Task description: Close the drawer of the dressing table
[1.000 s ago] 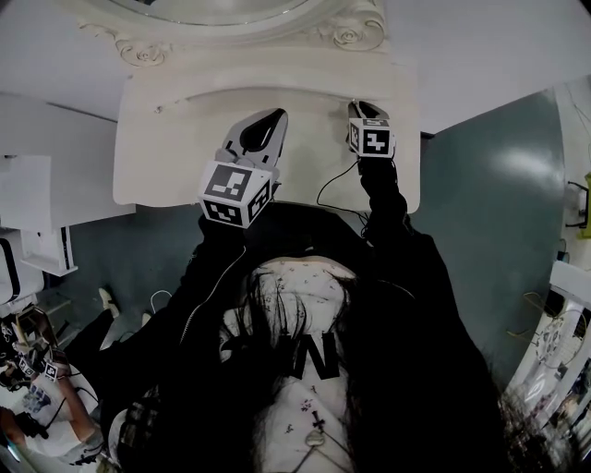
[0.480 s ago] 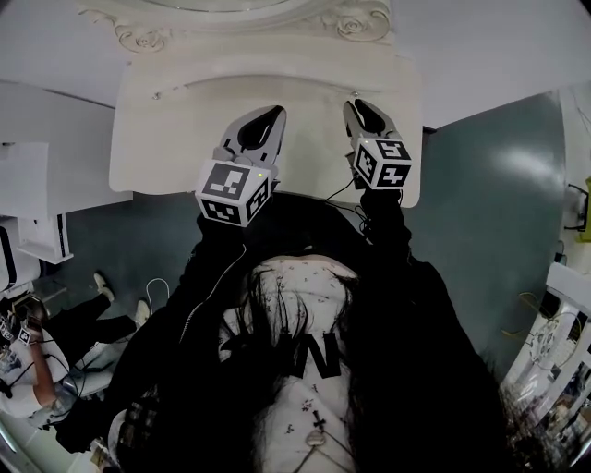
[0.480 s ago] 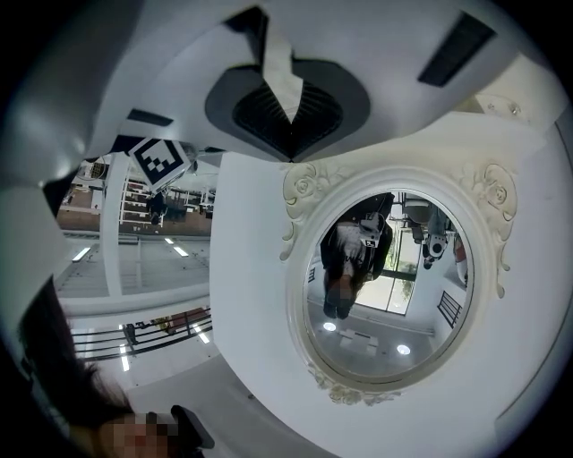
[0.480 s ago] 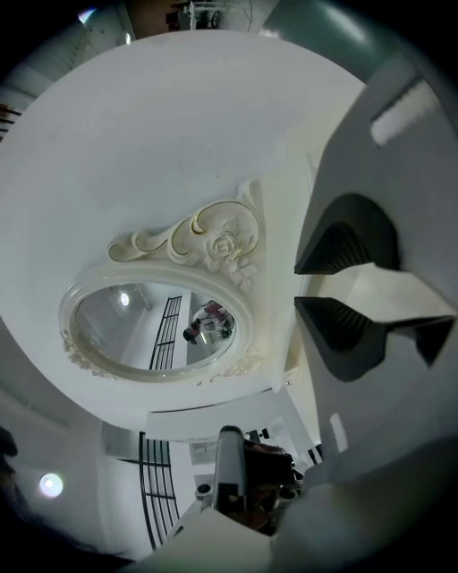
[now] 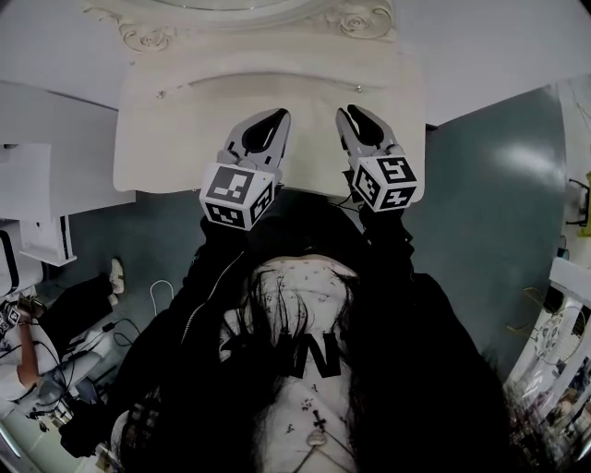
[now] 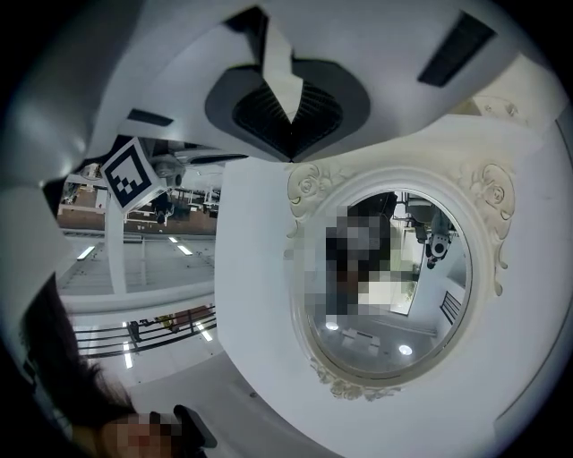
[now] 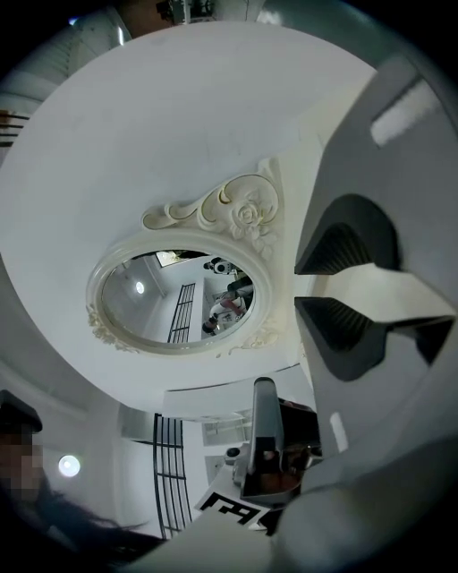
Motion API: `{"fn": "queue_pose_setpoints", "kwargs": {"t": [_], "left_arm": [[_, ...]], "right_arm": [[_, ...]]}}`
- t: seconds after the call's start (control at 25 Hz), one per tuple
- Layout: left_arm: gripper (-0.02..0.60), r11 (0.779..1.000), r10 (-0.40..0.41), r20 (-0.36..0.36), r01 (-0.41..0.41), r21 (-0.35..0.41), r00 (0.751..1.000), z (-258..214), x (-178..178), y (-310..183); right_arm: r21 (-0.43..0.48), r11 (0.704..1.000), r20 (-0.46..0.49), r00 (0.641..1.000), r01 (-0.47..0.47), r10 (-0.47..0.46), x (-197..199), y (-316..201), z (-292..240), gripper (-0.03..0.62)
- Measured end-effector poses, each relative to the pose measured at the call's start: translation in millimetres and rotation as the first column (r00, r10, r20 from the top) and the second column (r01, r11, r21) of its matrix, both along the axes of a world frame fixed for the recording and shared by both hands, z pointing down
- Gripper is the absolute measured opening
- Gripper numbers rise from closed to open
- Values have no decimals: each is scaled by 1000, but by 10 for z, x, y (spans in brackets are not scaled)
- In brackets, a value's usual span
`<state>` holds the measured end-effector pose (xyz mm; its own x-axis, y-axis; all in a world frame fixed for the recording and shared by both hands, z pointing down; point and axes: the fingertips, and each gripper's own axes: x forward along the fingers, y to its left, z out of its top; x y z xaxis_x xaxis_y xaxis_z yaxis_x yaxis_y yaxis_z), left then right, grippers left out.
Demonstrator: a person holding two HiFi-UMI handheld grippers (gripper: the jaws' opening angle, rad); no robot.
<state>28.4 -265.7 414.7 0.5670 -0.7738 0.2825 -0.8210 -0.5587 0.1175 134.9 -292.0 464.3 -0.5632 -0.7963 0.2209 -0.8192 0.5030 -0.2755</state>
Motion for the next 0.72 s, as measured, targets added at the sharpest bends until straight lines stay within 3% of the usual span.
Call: {"fn": "queue_pose_setpoints", "kwargs": {"t": [0.32, 0.72], "left_arm": [[-5, 1000, 4, -4, -4, 12, 1000, -93, -381, 440], [-5, 999, 22, -21, -21, 36, 1000, -163, -934, 1304]], "right_arm": [[24, 1000, 25, 1000, 10, -10, -409, 446, -203, 83], [73, 997, 69, 997, 29, -34, -1087, 1358, -451, 83]]}}
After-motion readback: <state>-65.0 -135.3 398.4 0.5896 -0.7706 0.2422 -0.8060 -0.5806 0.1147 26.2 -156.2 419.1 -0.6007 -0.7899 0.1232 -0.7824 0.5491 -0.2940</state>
